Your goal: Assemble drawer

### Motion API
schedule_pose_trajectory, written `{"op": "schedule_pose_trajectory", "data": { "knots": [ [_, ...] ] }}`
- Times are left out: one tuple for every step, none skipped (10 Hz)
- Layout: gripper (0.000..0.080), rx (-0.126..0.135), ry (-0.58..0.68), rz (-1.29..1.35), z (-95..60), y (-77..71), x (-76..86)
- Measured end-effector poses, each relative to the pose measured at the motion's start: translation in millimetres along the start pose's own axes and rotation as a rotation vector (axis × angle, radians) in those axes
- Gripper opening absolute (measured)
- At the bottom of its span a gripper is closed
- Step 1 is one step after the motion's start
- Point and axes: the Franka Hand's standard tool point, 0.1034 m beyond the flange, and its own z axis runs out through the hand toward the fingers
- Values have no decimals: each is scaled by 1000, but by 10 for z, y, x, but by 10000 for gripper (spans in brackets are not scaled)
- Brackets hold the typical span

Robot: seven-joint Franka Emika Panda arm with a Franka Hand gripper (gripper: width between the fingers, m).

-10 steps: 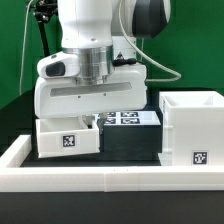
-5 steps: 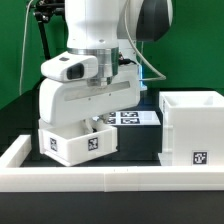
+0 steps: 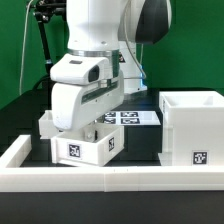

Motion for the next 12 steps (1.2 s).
{"op": "schedule_pose_trajectory", "data": {
  "knots": [
    [42, -13, -2, -96, 22, -12, -33],
    [42, -16, -14, -228, 39, -40, -29],
    [42, -17, -28, -342, 41, -50, -7],
    [42, -17, -42, -437, 42, -50, 1],
    [42, -16, -52, -508, 46, -47, -1],
    [42, -14, -57, -548, 50, -45, -29],
    [42, -14, -57, -542, 51, -44, -37],
    [42, -14, -57, -539, 52, -44, -37],
    [42, -11, -57, -532, 51, -45, -28],
    [42, 1, -58, -499, 27, -30, 52],
    [42, -1, -54, -476, 5, -9, 166],
    [42, -3, -50, -459, -3, -19, 250]
  ]
}}
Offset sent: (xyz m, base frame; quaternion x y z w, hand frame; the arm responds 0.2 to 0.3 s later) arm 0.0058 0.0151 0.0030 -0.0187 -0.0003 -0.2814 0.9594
